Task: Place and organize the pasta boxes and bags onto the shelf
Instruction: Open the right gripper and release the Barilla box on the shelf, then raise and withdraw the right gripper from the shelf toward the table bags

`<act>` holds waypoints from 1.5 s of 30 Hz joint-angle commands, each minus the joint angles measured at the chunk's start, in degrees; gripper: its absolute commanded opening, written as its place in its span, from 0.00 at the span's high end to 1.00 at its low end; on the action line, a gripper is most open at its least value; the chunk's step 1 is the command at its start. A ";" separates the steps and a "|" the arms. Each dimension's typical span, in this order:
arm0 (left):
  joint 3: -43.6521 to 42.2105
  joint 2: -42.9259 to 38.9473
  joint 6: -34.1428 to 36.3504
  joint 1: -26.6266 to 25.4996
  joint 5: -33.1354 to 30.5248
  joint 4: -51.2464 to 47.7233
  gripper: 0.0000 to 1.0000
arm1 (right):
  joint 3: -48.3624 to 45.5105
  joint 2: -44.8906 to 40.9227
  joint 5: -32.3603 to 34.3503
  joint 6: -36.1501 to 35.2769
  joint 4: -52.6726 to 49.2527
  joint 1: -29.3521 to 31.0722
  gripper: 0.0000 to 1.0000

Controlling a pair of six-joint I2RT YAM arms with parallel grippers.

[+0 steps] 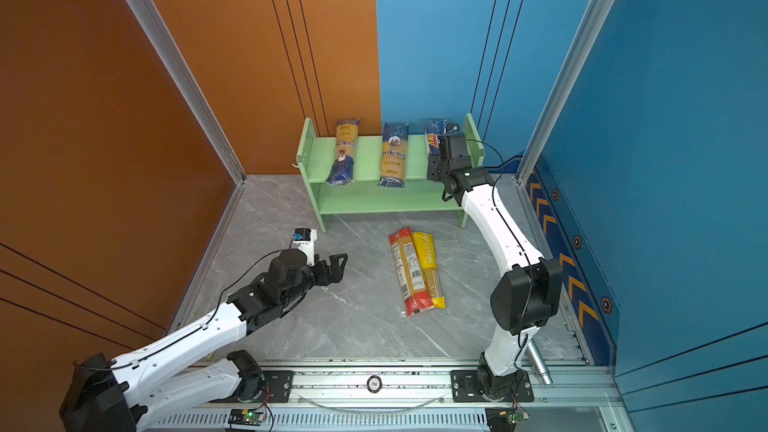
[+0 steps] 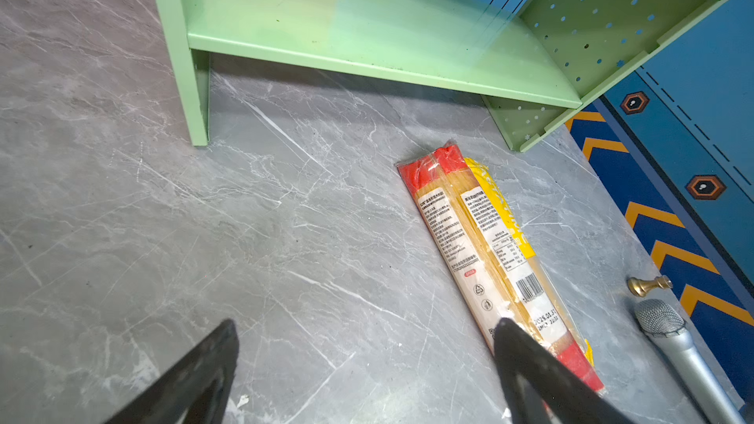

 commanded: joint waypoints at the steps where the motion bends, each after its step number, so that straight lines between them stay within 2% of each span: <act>1: -0.36 0.35 0.18 0.67 0.18 -0.45 0.02 | -0.71 -0.75 0.88 0.66 0.40 -0.42 0.42; 19: -0.51 0.98 0.11 0.81 0.62 -0.06 0.02 | 3.06 -1.41 -0.85 -2.58 -2.78 -0.43 0.20; 26: -0.43 0.97 0.01 0.80 0.73 -0.02 0.02 | 3.15 -3.31 -1.31 -3.87 -4.06 -0.35 0.17; 37: -0.27 1.91 -0.13 0.79 0.95 0.58 0.02 | 0.95 -13.60 -2.19 -5.51 -7.11 0.75 0.14; 45: -0.11 3.11 -0.30 0.71 1.45 1.72 0.02 | -7.96 -24.03 -1.87 -5.49 -10.80 2.09 0.13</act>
